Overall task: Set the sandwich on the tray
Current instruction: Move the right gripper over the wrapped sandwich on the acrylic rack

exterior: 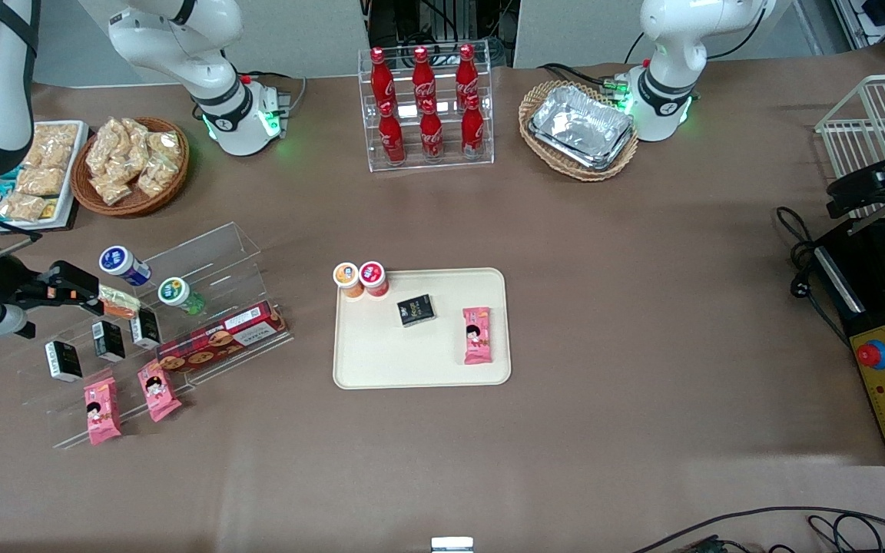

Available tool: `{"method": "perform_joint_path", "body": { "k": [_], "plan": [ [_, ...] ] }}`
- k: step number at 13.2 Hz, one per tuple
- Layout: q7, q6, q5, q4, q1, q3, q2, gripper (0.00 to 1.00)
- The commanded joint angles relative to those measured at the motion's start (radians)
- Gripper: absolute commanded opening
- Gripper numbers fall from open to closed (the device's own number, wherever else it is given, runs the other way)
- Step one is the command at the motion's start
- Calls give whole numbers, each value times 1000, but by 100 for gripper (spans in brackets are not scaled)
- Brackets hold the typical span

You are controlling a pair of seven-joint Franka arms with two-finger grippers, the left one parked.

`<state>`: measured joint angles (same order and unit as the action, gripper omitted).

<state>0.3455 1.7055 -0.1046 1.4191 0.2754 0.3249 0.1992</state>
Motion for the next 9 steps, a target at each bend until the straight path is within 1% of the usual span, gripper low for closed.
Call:
{"method": "perform_joint_path", "body": {
  "k": [1,8,9],
  "plan": [
    [-3,-10,-12,14,-2,0,-17,100],
    [-3,-10,-15,27,-7,2,-14,100],
    [0,-18,-21,27,-30,0,-12,100]
  ]
}}
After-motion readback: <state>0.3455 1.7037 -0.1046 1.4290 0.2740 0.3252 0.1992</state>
